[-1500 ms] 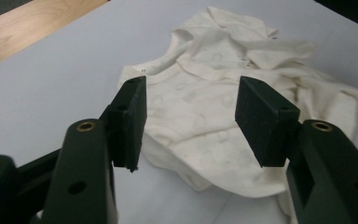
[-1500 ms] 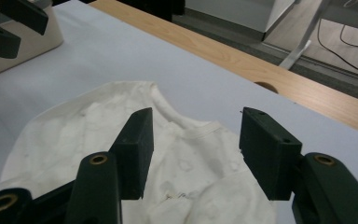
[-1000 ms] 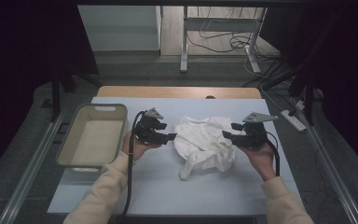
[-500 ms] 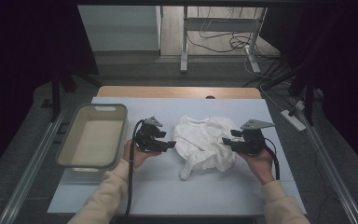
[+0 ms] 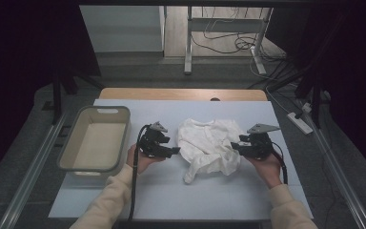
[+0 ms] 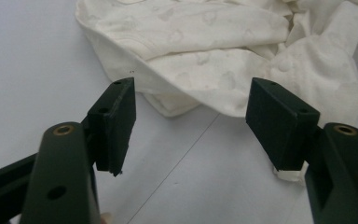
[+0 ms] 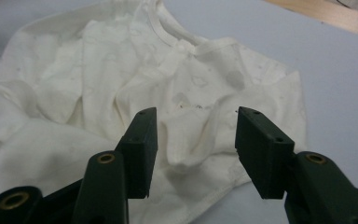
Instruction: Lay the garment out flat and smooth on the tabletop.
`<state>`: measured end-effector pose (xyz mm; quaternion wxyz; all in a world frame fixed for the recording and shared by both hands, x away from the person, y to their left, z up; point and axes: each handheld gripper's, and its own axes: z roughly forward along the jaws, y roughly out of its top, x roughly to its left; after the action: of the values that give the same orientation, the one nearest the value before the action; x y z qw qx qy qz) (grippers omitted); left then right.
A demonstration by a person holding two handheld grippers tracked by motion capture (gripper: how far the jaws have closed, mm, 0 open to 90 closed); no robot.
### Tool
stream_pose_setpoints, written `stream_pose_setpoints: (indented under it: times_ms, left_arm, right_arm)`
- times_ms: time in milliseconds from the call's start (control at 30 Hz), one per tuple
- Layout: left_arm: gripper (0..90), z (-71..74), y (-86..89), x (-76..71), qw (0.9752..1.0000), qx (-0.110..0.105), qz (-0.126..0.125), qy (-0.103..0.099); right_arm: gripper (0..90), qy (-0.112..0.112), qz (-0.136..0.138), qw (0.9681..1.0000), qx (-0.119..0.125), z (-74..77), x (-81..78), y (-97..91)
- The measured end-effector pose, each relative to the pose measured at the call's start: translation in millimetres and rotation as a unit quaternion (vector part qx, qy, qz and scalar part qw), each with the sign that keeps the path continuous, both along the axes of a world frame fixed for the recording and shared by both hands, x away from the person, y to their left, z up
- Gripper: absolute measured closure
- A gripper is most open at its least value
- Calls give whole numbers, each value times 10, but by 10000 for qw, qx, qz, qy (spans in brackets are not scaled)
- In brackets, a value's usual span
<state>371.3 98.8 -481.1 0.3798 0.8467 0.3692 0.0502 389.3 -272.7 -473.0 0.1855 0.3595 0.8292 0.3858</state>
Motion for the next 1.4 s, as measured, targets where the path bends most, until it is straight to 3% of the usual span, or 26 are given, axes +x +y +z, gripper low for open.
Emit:
stream_pose_setpoints:
  times_ms: [300,400,567,733,967,1167,1400]
  left_arm:
    - [325,-25,7,6,10000,-10,-33,28]
    - [325,-54,12,18,10000,5,-27,73]
    - [323,-70,22,25,10000,22,-1,83]
    - [323,-68,32,23,10000,28,3,75]
    - [320,-73,29,25,9999,42,-36,85]
    - [316,-70,26,19,9999,59,-70,76]
    - [315,-82,27,24,9999,86,-70,101]
  right_arm:
    - [566,263,-97,9996,-84,-160,75,-58]
    - [696,416,-50,9991,20,-202,107,-62]
    - [820,496,39,9986,-151,-236,113,-33]
    - [828,321,-23,9994,-139,-149,74,-75]
    - [827,94,-476,9988,53,6,24,-409]
    - [827,208,-825,9964,-5,-69,38,-677]
    - [827,213,-1080,9938,-169,-103,51,-830]
